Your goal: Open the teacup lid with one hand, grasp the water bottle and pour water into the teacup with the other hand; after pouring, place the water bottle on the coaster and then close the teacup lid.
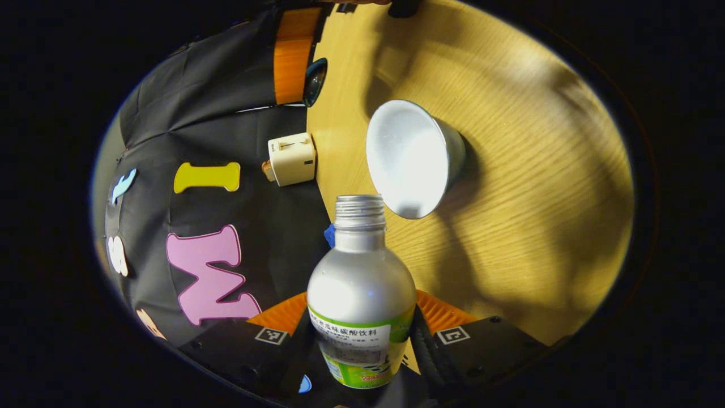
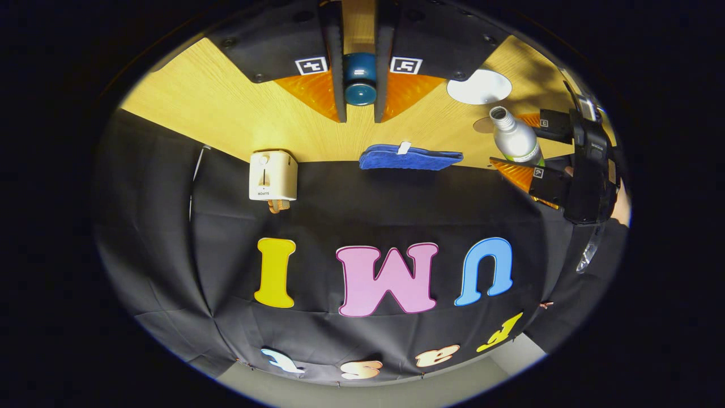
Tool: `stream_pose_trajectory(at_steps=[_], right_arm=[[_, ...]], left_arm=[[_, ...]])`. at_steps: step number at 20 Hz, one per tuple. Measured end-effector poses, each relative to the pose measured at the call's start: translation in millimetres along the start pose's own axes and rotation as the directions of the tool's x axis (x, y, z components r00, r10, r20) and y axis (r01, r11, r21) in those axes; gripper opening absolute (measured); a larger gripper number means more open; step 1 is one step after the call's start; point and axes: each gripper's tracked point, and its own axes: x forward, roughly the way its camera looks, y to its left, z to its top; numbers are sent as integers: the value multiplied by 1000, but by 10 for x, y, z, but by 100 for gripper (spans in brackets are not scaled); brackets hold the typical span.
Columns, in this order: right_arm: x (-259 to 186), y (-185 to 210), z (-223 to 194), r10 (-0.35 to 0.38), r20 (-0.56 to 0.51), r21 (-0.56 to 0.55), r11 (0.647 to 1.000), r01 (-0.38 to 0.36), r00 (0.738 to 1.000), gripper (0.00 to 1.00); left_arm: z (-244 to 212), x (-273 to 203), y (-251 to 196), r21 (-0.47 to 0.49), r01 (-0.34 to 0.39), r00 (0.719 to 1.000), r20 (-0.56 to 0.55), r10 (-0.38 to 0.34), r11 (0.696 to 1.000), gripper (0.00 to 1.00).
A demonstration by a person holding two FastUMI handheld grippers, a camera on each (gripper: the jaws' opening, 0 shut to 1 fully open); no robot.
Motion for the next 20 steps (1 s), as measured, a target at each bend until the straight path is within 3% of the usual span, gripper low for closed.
stream_pose_trajectory(at_steps=[20], right_arm=[[-2, -6, -1, 1, -1, -1, 1000, -1, 1000, 25]], left_arm=[[-29, -40, 143, 291, -13, 998, -54, 29, 957, 80]])
